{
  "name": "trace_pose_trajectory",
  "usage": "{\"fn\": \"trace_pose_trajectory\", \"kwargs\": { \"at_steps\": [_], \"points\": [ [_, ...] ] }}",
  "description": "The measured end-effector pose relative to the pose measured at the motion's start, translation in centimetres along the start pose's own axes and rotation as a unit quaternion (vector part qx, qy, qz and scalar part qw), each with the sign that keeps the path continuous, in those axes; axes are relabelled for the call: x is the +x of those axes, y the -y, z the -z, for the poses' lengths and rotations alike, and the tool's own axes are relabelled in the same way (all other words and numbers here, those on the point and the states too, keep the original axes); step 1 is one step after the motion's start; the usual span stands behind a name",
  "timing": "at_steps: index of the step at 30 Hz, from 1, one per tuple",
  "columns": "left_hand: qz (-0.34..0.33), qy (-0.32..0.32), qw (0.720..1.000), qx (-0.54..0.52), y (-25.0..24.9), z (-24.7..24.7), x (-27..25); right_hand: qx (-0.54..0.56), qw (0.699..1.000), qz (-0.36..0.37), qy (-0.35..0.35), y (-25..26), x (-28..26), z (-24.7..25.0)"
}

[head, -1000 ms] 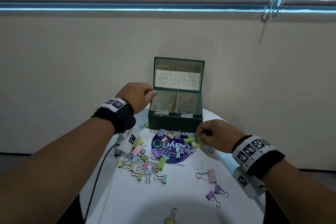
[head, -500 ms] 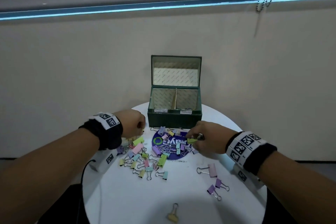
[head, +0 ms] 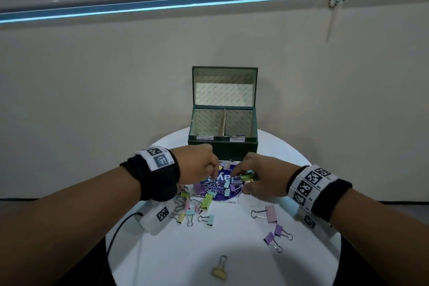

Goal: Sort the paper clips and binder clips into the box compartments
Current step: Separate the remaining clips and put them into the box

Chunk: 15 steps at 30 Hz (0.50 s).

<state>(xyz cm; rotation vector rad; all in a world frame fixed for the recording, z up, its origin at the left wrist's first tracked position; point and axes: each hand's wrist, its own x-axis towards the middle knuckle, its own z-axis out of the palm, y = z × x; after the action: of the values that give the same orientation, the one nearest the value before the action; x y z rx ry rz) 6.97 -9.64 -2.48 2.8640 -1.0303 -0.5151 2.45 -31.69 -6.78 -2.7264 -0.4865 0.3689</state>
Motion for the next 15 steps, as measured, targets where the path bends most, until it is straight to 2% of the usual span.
{"fn": "trace_pose_trajectory", "kwargs": {
  "at_steps": [8,12,15],
  "points": [
    [-0.04,0.01,0.986,0.162,-2.8,-0.8,1.5,0.0,1.0,0.002,0.004,0.2,0.0,0.2],
    [-0.025,0.011,0.992,0.123,-1.6,-0.8,1.5,0.01,1.0,0.011,-0.002,0.0,0.1,0.0],
    [-0.005,-0.015,0.999,0.037,-0.4,-0.3,1.1,0.01,1.0,0.018,-0.007,0.0,0.1,0.1]
  ]
}}
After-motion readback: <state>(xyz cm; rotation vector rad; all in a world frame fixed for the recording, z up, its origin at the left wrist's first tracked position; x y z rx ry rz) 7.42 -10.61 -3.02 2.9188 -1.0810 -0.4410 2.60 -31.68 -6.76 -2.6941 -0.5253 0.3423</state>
